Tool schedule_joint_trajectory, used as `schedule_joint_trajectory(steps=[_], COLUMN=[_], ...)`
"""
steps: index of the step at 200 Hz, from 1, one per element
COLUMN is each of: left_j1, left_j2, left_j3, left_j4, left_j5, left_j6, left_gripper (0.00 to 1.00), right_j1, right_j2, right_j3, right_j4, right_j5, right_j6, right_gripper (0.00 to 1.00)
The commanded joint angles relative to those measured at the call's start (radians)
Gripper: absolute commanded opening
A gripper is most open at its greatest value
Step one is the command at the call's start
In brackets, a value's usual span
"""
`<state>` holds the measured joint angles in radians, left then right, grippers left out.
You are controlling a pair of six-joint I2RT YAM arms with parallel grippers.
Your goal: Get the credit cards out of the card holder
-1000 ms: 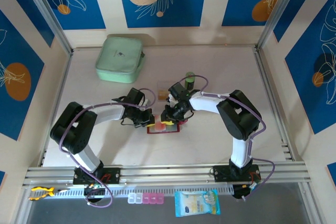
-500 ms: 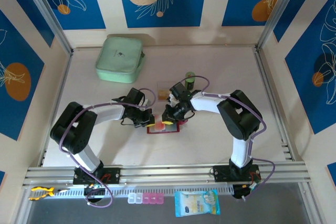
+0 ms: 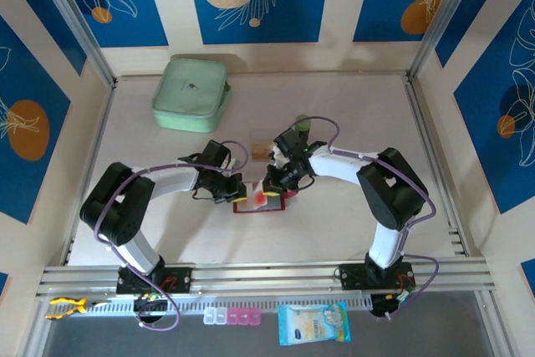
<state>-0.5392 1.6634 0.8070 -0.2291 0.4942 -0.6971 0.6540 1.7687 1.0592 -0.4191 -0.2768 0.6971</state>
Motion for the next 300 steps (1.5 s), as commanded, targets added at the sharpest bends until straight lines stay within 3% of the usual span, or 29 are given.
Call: schedule_joint_trajectory(steps=[1,43,77,98,131,159,190,262,300], left_j1=[-0.001,0.000,0.002,0.011,0.029,0.041,0.061,0.089,0.104], left_j2=[-0.017,-0.068,-0.136,-0.184,-0.221,-0.249,-0.308,-0.377,-0.402], left_j3=[-0.003,0.008,-0.019,-0.040,-0.060,-0.064,-0.100,-0.131,-0.142], left_j4=[-0.073,-0.084,-0.037,-0.036,-0.043,-0.082,-0.111,-0.160,-0.196], left_j5=[-0.040,-0.057,-0.072,-0.098,-0.118,-0.131,-0.148,-0.159,-0.168], left_j6=[0.014,0.017,0.010,0.007,0.010,0.019,0.030,0.031,0.038], left_gripper=[0.03,0.08,0.17,0.18,0.19,0.19,0.19,0.19,0.19], right_j1=[-0.009,-0.019,-0.063,-0.109,-0.163,-0.205,-0.196,-0.236,-0.251], right_j2=[-0.037,-0.085,-0.103,-0.125,-0.141,-0.060,0.040,0.327,0.446], right_j3=[0.030,0.070,0.128,0.140,0.182,0.341,0.508,0.966,1.127], right_j4=[-0.098,-0.181,-0.272,-0.298,-0.310,-0.424,-0.502,-0.668,-0.739], right_j5=[0.044,0.062,0.011,-0.036,-0.012,-0.018,0.091,0.084,0.075], right_j6=[-0.053,-0.184,-0.446,-0.615,-0.895,-1.102,-1.303,-1.495,-1.562], right_gripper=[0.06,0.06,0.05,0.05,0.02,0.00,0.00,0.00,0.00])
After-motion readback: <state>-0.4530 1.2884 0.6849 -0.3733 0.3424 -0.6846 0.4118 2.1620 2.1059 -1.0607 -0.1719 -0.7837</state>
